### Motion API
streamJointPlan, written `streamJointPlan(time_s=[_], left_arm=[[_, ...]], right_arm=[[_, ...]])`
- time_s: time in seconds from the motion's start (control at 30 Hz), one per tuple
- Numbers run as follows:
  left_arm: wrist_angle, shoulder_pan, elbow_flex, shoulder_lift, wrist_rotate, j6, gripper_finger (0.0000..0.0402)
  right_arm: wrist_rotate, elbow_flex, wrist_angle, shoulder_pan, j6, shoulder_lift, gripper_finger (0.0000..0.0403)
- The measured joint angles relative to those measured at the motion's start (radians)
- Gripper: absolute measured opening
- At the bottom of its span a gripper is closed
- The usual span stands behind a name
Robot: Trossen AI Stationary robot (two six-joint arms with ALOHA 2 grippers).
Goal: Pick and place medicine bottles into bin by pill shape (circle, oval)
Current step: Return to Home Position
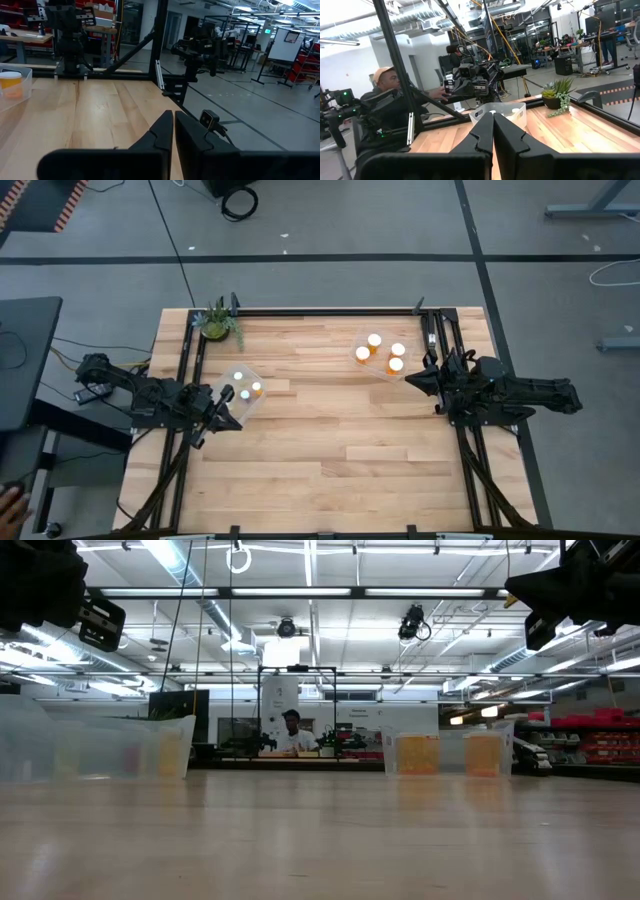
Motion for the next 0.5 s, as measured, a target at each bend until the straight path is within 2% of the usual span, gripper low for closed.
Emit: streamJointPlan(time_s=[0.5], left_arm=[[0.000,0.000,0.000,0.000,0.000,-0.001,0.0038]], right_arm=[[0.000,0.000,0.000,0.000,0.000,0.000,0.0017]])
